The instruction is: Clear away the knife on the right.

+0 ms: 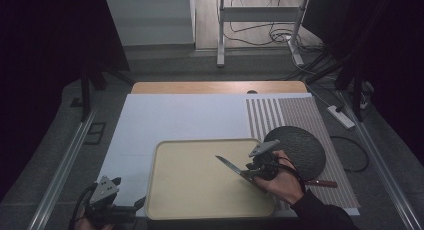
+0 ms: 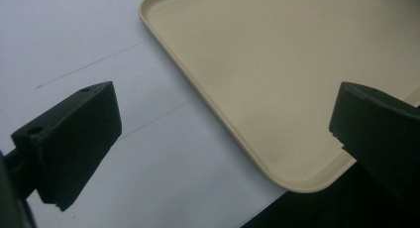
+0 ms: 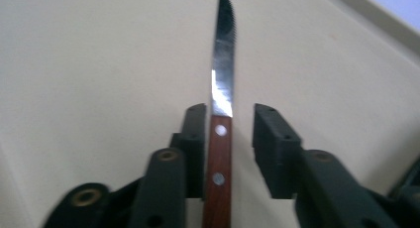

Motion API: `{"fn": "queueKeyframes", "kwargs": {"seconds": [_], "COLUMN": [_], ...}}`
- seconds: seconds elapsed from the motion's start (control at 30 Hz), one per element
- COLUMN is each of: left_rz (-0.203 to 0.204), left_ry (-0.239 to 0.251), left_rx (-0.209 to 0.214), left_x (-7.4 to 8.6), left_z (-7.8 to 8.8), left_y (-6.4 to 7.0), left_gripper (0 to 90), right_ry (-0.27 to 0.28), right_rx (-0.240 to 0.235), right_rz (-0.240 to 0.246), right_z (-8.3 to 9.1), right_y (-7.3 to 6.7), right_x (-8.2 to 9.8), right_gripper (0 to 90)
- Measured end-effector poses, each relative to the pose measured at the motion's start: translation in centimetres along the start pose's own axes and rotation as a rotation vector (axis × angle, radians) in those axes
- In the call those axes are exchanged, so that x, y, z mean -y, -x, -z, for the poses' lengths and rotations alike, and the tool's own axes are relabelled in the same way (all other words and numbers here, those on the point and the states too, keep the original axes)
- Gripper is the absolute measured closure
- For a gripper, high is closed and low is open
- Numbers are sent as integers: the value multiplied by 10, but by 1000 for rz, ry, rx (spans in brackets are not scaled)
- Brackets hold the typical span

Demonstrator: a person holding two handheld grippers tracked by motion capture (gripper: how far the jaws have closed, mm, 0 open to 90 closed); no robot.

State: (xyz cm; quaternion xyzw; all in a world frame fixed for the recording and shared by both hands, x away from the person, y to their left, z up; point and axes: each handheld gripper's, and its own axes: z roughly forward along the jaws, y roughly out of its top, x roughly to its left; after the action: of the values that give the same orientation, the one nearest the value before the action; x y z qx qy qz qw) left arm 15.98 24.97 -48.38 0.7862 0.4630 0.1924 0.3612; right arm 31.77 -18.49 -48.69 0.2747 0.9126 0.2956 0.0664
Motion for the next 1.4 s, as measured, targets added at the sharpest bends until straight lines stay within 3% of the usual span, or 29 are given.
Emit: {"fn": "queueKeyframes", "kwargs": {"seconds": [0.13, 0.33, 0.57, 0.87, 1.4], "left_rz": [-1, -1, -2, -4, -8], "left_ry": [-2, -3, -4, -3, -1], "left_rx": [0, 0, 0, -1, 0], "left_x": [0, 0, 0, 0, 0], "left_z": [0, 0, 0, 0, 0], "left_y": [0, 0, 0, 0, 1], "left_gripper": [0, 0, 0, 0, 0], "right_ry": [-23, -51, -72, -92, -107], "right_rx": [-26, -33, -72, -71, -53], "right_rz": [76, 111, 115, 96, 7], "right_z": [-4, -15, -35, -43, -25], "right_y": [-4, -9, -14, -6, 16], "right_x": [-8, -24, -29, -26, -7], "right_gripper": [900, 900, 900, 900, 900]}}
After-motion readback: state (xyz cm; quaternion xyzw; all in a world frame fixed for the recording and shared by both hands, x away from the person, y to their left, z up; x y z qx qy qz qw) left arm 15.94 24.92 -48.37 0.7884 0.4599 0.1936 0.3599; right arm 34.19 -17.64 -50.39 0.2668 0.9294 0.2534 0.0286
